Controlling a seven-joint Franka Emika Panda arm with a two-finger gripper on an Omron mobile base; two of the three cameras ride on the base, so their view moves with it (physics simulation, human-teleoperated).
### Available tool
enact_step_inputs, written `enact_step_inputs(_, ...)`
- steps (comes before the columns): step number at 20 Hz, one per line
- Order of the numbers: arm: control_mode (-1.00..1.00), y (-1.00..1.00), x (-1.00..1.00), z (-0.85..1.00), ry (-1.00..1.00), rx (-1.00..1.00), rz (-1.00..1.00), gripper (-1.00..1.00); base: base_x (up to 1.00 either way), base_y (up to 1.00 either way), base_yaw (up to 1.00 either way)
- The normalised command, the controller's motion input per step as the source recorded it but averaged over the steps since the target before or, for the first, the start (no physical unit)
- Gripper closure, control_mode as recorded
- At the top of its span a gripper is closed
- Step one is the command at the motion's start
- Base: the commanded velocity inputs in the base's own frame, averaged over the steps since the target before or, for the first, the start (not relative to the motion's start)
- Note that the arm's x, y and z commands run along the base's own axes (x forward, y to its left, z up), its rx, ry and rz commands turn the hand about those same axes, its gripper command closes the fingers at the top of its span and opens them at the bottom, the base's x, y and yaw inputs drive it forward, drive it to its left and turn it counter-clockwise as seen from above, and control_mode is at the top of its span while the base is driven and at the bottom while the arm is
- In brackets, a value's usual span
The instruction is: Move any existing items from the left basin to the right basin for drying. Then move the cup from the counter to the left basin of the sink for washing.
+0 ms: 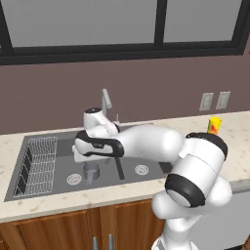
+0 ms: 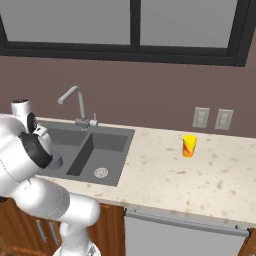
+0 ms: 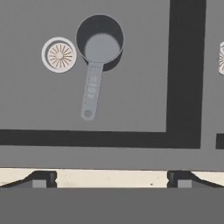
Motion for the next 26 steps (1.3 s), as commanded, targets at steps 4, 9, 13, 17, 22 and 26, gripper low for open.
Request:
enact_step_inputs(4,-1.0,0.01,0.14,-0.24,0.0,-0.01,0.0,-1.0,0.0,0.0,0.0)
enact_step_inputs(9,-1.0,0.0,0.08,-0.22,0.01,-0.03,0.0,-1.0,0.0,0.0,0.0)
enact_step_inputs(13,-1.0,0.02,0.15,-0.23,0.03,0.0,0.0,-1.0,0.0,0.0,0.0)
enact_step_inputs(17,-1.0,0.1,0.2,-0.2,0.02,0.0,-0.01,-1.0,0.0,0.0,0.0)
enact_step_inputs(22,-1.0,0.18,0.16,-0.2,0.04,0.0,-0.02,-1.0,0.0,0.0,0.0)
enact_step_inputs(26,-1.0,0.17,0.16,-0.22,0.04,0.0,-0.02,-1.0,0.0,0.0,0.0)
